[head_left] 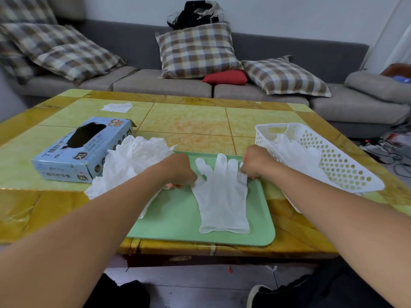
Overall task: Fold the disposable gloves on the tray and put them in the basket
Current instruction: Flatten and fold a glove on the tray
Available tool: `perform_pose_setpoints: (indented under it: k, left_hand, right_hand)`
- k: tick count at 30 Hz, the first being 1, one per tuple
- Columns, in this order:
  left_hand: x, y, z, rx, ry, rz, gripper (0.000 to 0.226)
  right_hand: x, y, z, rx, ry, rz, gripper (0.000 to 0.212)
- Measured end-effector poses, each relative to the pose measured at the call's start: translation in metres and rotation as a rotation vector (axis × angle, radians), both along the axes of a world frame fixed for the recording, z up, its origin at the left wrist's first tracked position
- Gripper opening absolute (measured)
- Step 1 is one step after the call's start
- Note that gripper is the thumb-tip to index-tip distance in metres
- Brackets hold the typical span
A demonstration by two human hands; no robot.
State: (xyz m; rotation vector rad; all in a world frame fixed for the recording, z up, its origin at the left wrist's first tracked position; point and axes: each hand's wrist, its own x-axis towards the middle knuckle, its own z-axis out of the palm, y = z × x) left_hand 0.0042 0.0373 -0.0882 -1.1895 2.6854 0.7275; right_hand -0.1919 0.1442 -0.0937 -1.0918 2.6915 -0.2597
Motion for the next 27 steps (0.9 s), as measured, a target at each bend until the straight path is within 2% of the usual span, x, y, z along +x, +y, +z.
perform_pose_setpoints:
  k: [3,5,6,8,10,12,15,17,19,27]
  left_hand:
    - [0.000,-0.003,-0.001,-0.056,-0.030,0.033,0.027]
    - [0.000,-0.004,-0.004,-0.086,-0.018,0.040,0.018]
    - [0.000,-0.004,-0.005,-0.091,0.010,0.041,0.011]
    - [0.001,-0.001,-0.003,-0.116,0.082,0.001,0.013]
    - [0.003,0.004,0.001,-0.164,0.163,-0.078,0.018]
    - [0.006,0.011,0.008,-0.108,0.220,-0.214,0.019]
    - [0.013,0.024,0.015,0.116,0.097,-0.440,0.014]
    - [0.016,0.029,0.014,0.165,-0.008,-0.507,0.014]
    - [0.018,0.031,0.009,0.157,-0.045,-0.524,0.016]
    - [0.019,0.034,-0.002,0.014,-0.071,-0.577,0.011]
  right_hand:
    - [0.001,0.007,0.002,-0.037,0.051,0.020,0.029]
    - [0.010,0.014,0.015,-0.132,0.172,0.144,0.027]
    - [0.015,0.018,0.023,-0.167,0.158,0.259,0.025]
    - [0.035,0.029,0.041,-0.097,-0.113,0.537,0.024]
    - [0.058,0.043,0.049,0.117,-0.417,0.737,0.026]
    - [0.073,0.051,0.044,0.221,-0.494,0.829,0.026]
    - [0.080,0.051,0.031,0.269,-0.467,0.852,0.021]
    - [0.082,0.049,0.027,0.313,-0.477,0.844,0.013]
    - [0.083,0.049,0.026,0.323,-0.450,0.837,0.008]
    - [0.088,0.044,0.021,0.321,-0.390,0.842,0.014]
